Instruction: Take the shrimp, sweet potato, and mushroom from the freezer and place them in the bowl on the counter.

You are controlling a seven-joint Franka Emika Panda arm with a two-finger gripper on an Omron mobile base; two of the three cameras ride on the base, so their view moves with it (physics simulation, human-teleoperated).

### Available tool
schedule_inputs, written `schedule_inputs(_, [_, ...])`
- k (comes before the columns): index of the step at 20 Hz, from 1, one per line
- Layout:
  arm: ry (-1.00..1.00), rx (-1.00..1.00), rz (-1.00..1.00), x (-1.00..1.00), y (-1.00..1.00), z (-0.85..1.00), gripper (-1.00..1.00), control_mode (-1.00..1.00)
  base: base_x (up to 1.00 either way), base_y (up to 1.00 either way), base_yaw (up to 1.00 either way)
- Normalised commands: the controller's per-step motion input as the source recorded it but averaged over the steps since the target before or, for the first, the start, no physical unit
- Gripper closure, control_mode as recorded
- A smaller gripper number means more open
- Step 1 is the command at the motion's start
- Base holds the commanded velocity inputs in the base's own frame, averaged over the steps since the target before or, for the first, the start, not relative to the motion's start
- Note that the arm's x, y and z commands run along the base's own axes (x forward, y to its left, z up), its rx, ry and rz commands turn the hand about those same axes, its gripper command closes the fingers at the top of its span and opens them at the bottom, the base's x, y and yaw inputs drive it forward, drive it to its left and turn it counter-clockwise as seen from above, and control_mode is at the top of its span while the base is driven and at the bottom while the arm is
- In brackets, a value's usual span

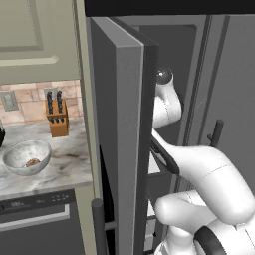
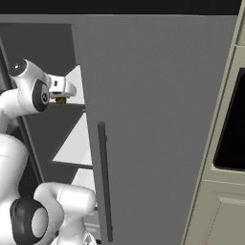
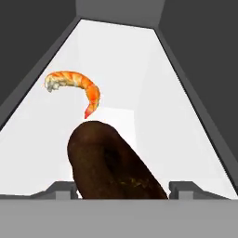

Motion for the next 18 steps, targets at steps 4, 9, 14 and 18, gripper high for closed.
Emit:
schedule_inputs(4, [0.01, 0.04, 0.01, -0.89, -0.07, 0.28, 1.00, -1.00, 0.00, 0.00, 0.00])
schedule_inputs(9, [0.02, 0.10, 0.00, -0.89, -0.13, 0.16, 1.00, -1.00, 0.00, 0.00, 0.00])
schedule_inputs(14, [0.04, 0.15, 0.00, -0.82, -0.37, 0.00, 1.00, -1.00, 0.00, 0.00, 0.00])
schedule_inputs(18, [0.07, 0.10, 0.00, -0.56, -0.34, 0.00, 1.00, -1.00, 0.00, 0.00, 0.00])
